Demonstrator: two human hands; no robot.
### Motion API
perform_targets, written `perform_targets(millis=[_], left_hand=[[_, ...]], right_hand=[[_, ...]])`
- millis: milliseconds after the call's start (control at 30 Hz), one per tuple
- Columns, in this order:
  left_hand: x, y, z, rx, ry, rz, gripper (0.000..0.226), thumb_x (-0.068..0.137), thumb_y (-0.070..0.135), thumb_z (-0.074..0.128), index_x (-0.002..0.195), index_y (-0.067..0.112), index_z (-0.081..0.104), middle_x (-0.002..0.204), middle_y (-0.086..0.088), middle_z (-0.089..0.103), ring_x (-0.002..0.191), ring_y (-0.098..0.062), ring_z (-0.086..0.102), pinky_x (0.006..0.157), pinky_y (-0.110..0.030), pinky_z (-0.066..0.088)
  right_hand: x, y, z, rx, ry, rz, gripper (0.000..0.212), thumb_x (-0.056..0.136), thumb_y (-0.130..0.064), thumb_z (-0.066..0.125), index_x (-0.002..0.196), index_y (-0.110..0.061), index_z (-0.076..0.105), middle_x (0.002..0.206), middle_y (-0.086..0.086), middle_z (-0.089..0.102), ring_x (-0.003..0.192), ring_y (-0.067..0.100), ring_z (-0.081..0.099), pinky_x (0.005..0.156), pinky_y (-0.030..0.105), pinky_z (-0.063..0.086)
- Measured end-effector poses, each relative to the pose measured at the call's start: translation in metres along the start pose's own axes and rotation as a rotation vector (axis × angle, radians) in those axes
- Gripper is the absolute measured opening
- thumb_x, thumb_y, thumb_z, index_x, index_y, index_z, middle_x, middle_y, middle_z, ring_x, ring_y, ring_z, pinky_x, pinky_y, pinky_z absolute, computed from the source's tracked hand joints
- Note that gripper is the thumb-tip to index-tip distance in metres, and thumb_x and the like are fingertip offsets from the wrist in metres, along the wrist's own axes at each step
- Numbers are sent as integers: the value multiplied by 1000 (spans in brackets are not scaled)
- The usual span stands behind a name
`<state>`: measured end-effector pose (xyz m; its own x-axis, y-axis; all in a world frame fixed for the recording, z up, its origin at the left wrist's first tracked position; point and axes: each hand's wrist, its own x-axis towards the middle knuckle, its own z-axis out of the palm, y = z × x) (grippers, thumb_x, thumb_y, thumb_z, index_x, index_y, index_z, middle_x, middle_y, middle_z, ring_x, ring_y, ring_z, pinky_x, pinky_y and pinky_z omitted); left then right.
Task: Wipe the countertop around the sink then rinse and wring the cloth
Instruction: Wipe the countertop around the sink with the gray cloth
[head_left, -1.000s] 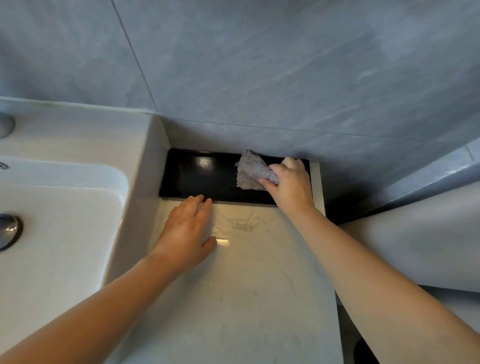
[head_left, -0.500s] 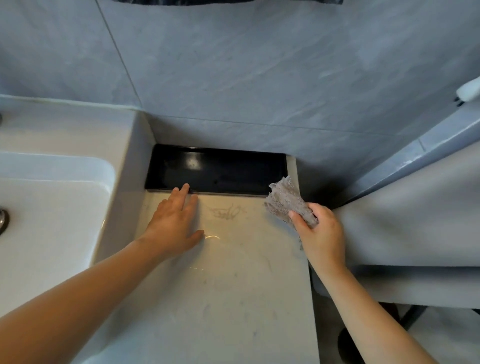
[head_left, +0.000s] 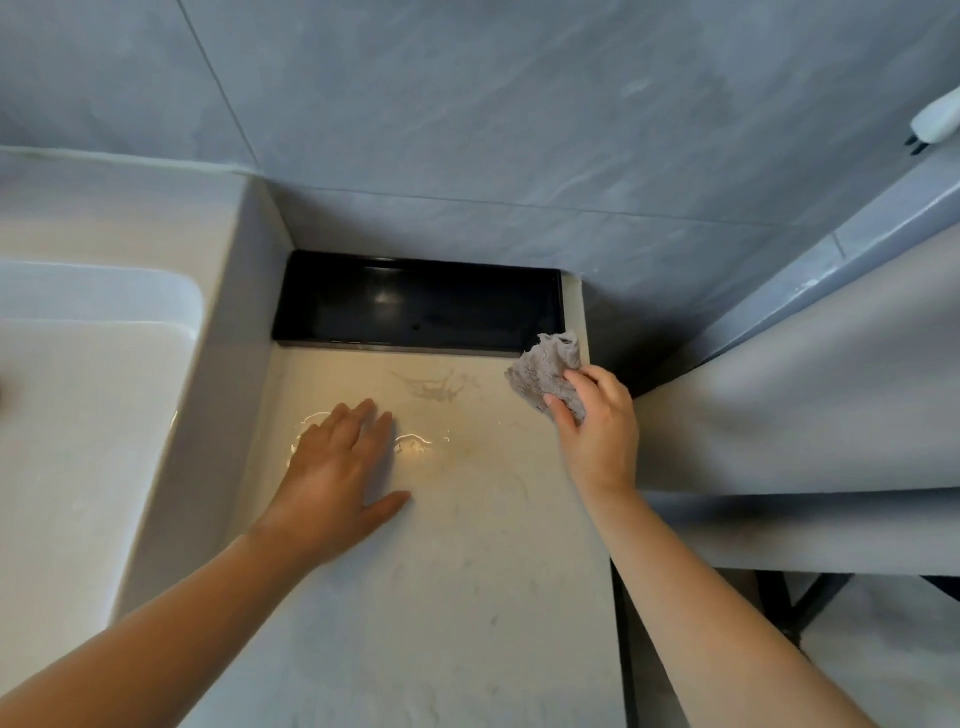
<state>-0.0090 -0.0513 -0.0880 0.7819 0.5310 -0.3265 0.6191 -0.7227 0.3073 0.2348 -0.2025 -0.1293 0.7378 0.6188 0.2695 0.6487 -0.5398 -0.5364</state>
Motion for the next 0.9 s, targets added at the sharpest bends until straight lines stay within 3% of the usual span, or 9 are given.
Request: perform_targets(millis=[100, 300, 400, 500, 667, 800, 900], left_hand=[[-1, -6, 1, 91, -56, -26, 95, 79, 73, 37, 150, 27, -6, 159, 1, -12, 146, -24, -10, 119, -42, 1], [2, -9, 4, 153, -83, -34, 105, 75, 78, 40, 150, 24, -10, 158, 1, -18, 145, -25, -15, 119, -44, 0], [2, -11, 6, 191, -108, -19, 110, 72, 82, 40, 148, 25, -16, 156, 1, -24, 144, -26, -20, 119, -45, -4], [2, -12, 7, 193, -117, -18, 114, 69, 84, 40, 147, 26, -18, 155, 1, -27, 143, -26, -22, 118, -47, -5], [3, -11, 9, 202, -117, -23, 116, 67, 86, 41, 148, 26, -18, 156, 0, -25, 144, -27, -22, 118, -47, -4], [3, -11, 9, 210, -123, -28, 116, 67, 86, 41, 147, 27, -18, 156, 1, -26, 143, -27, -22, 118, -48, -3], [4, -12, 9, 207, -120, -25, 116, 66, 86, 41, 147, 27, -18, 156, 1, -26, 143, -27, -22, 118, -48, -3]], right_hand=[[-12, -6, 4, 21, 5, -16, 32, 85, -22, 70, 113, -8, 67, 113, 5, 63, 104, 19, 56, 89, 33, 51], [-50, -25, 1, 81, -60, -44, 32, 84, -21, 70, 113, -9, 67, 109, 2, 62, 101, 16, 56, 89, 24, 48], [-68, -38, -7, 133, -172, -39, 29, 83, -24, 71, 109, -12, 68, 102, -4, 60, 93, 12, 56, 80, 13, 45], [-71, -47, -26, 298, -200, 85, 27, 83, -25, 71, 107, -12, 70, 98, -8, 59, 88, 5, 60, 73, 7, 46], [-24, -41, -39, 200, -3, 108, 35, 88, -30, 65, 116, -8, 65, 110, 1, 62, 96, 9, 59, 81, 19, 50], [8, -29, -16, 36, -73, 64, 36, 86, -28, 67, 117, -9, 65, 113, 5, 61, 102, 21, 58, 85, 40, 53], [14, -26, -7, -36, -123, -7, 44, 86, -30, 67, 125, -13, 57, 114, 6, 57, 101, 22, 57, 80, 39, 53]])
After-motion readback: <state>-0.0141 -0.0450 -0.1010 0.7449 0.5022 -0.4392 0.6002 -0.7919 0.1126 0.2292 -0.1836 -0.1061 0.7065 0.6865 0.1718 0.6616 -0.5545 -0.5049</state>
